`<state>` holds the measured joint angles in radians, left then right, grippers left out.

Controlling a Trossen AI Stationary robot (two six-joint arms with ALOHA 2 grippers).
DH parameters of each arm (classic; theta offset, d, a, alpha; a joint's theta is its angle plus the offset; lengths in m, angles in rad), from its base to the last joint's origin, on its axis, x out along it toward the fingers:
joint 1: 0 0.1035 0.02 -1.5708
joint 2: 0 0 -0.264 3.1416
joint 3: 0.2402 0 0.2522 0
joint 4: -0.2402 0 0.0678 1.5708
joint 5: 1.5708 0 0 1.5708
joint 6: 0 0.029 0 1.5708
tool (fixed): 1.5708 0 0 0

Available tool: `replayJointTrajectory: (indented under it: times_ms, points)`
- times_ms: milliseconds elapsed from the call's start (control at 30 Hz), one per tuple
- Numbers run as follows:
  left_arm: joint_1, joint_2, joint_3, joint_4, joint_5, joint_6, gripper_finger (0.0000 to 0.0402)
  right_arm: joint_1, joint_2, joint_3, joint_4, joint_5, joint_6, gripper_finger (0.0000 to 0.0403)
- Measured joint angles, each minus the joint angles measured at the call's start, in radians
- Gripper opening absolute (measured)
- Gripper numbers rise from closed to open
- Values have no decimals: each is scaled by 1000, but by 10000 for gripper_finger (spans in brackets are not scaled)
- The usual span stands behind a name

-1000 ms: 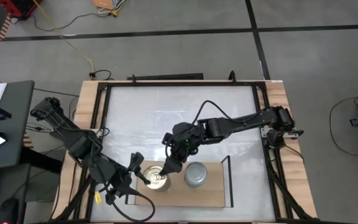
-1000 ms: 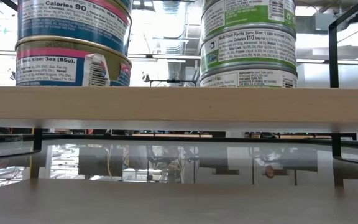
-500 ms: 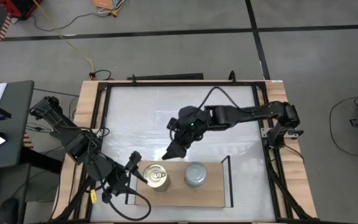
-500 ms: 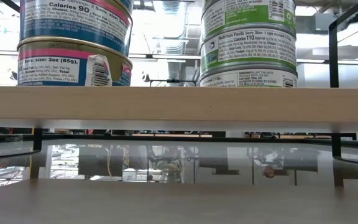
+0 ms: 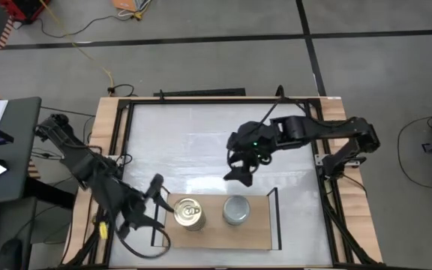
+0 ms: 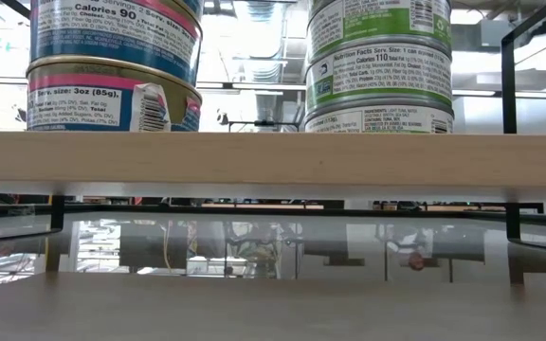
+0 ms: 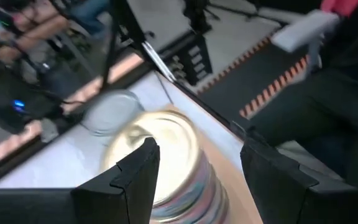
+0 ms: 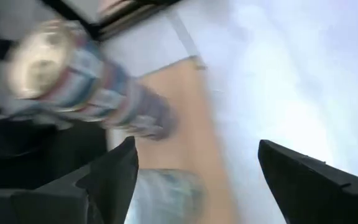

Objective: Stack canned seafood by type on shelf
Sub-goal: Return to Home Position

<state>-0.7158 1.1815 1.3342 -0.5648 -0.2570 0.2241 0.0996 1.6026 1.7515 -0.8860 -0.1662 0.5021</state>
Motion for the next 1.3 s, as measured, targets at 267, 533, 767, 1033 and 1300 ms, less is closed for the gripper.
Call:
replayJointTrajectory:
  times_ms: [267, 533, 767, 1033, 1300]
  points:
    - [40, -129, -17, 7, -57, -13, 215, 12, -97, -77, -116, 229, -56, 346]
    - [125, -293, -227, 63, -96, -42, 215, 11, -292, -378, -27, 377, -17, 346]
    - [192, -500, -450, 257, -113, -41, 215, 35, -464, -679, 198, 416, -7, 345]
    - [299, -660, -649, 357, -129, -59, 215, 96, -599, -927, 409, 608, -6, 345]
    - [339, -761, -824, 463, -62, -87, 215, 148, -687, -1065, 558, 806, -5, 346]
